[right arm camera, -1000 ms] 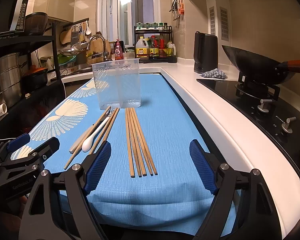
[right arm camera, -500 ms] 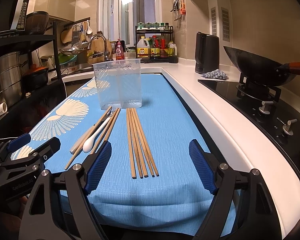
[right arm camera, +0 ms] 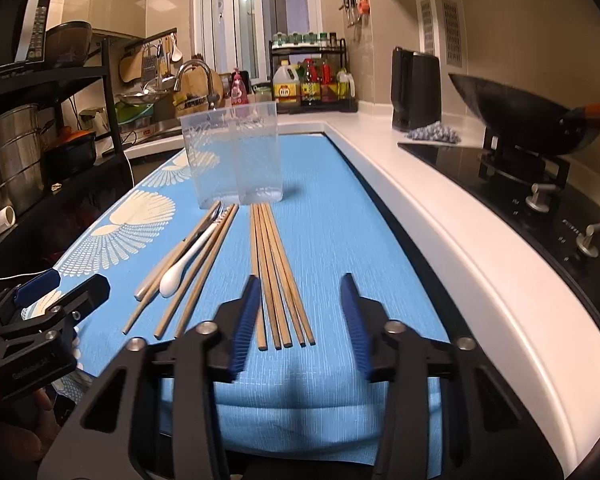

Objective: Organize utensils
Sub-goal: 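Close the left tool on the white fork handle while the right tool grasps a chopstick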

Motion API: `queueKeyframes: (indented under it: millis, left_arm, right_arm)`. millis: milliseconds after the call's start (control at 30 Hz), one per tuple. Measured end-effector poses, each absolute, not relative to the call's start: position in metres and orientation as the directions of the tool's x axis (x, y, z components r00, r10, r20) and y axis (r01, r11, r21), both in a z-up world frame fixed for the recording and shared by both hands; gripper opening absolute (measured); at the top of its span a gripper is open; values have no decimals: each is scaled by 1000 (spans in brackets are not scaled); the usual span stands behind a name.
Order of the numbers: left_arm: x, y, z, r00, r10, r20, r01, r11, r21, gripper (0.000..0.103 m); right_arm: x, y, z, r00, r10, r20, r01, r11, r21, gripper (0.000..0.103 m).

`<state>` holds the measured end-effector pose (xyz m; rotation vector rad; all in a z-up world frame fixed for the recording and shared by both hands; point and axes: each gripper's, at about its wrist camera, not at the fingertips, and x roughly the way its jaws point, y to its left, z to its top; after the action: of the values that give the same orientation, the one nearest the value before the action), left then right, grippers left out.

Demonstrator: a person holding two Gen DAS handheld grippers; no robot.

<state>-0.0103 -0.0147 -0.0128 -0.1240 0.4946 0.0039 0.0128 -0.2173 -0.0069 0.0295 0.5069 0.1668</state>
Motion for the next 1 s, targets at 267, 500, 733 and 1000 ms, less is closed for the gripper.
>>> queueKeyframes:
  millis: [267,500,733,1000]
  left_arm:
    - [-2,-8,-30,854,-67,-517,2,992,-125,41]
    - [6,-2,-40,839,-90,-536,18,990,-138,20]
    - [18,7,-44,830,-110,-547,24,986,-162,19]
    - [42,11,-46,812,-116,-572,15,984,-178,19]
  right_arm:
    - [53,-219,-37,805,183,-564,-174,982,71,25]
    - [73,-213,-55,766,196,-612,-213,976,47,19]
    - [74,-211,-56,760,209,-615,-237,971,37,15]
    - [67,-211,-57,761,225,-609,-252,967,42,5]
